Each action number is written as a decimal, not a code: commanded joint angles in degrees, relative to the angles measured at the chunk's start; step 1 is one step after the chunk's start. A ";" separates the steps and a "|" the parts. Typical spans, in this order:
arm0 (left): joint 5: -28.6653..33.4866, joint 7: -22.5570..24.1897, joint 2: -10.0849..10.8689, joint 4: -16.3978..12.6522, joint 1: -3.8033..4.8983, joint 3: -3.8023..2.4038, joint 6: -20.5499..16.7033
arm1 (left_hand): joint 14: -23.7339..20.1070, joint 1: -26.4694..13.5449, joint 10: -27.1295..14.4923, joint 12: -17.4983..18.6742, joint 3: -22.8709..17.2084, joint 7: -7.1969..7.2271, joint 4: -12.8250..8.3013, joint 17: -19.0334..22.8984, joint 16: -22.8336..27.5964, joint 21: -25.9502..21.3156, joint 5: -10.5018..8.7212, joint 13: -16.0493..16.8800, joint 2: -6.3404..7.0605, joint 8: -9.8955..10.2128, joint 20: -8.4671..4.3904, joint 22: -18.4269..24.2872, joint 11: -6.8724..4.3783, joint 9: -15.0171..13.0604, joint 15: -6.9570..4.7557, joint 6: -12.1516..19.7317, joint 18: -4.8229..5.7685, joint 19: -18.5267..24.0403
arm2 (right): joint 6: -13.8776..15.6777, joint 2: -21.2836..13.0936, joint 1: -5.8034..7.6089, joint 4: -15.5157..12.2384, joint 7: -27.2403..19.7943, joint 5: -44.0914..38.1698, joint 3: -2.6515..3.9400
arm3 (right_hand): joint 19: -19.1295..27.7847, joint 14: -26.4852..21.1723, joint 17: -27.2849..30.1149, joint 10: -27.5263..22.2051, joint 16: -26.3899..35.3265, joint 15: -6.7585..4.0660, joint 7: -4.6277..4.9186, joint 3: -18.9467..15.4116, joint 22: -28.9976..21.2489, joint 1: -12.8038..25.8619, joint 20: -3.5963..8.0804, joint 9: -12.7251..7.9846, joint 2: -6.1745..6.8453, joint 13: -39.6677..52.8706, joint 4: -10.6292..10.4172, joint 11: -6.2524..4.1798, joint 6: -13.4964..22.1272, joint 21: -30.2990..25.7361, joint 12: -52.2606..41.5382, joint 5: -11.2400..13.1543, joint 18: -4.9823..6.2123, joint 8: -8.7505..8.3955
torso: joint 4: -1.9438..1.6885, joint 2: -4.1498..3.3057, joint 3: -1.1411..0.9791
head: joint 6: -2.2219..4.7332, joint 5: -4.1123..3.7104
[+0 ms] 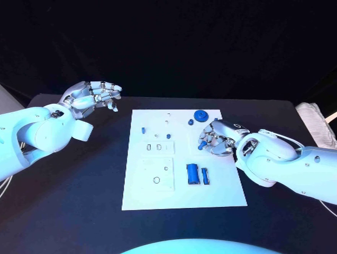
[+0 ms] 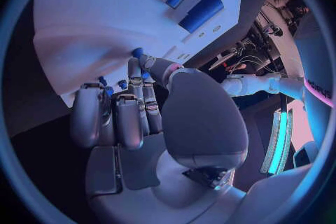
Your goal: Assemble the parts on the task board
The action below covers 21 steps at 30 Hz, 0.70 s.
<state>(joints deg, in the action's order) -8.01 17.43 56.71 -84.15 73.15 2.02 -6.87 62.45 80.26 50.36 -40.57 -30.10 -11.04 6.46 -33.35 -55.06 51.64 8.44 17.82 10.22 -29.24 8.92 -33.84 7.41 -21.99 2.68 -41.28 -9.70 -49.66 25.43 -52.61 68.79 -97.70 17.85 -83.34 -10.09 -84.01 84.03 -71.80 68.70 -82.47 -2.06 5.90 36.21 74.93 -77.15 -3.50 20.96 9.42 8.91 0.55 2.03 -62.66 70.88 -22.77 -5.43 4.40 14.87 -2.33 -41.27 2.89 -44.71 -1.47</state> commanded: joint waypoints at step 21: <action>0.19 0.24 0.05 -0.08 0.03 -0.04 0.69 | -0.02 -0.59 -0.37 -0.29 0.03 -1.06 -0.28 0.09 -0.30 -0.31 -0.23 -0.12 -0.15 0.03 -0.02 0.09 0.04 0.13 0.56 0.45 -0.77 -0.35 | -2.04 0.99 -0.75 0.29 0.55 0.23 -0.16 | 0.71 1.27 4.47 -9.02 1.73 2.12 2.36 -2.05 5.51 4.40 -1.73 1.22 4.81 -1.39 -2.48 2.87 7.12 -9.08 5.79 0.34 0.35 -3.81 | 0.01 0.02 0.02 | -0.23 0.03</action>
<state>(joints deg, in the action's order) -8.01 17.38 56.79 -84.15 73.15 2.02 -6.87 62.45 80.26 50.28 -40.57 -30.04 -11.04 6.40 -33.31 -55.05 51.64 8.44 17.76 10.21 -29.24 8.92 -33.81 7.49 -21.92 2.68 -41.28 -9.70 -49.66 24.17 -51.72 68.23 -97.24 18.18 -83.25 -10.15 -83.35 84.02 -67.65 59.97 -80.90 -0.20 8.33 34.32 74.92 -72.69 -4.99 22.30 13.77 7.31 -1.85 4.54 -55.87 62.31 -16.95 -5.44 4.40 11.28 -2.32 -41.26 2.89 -44.96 -1.39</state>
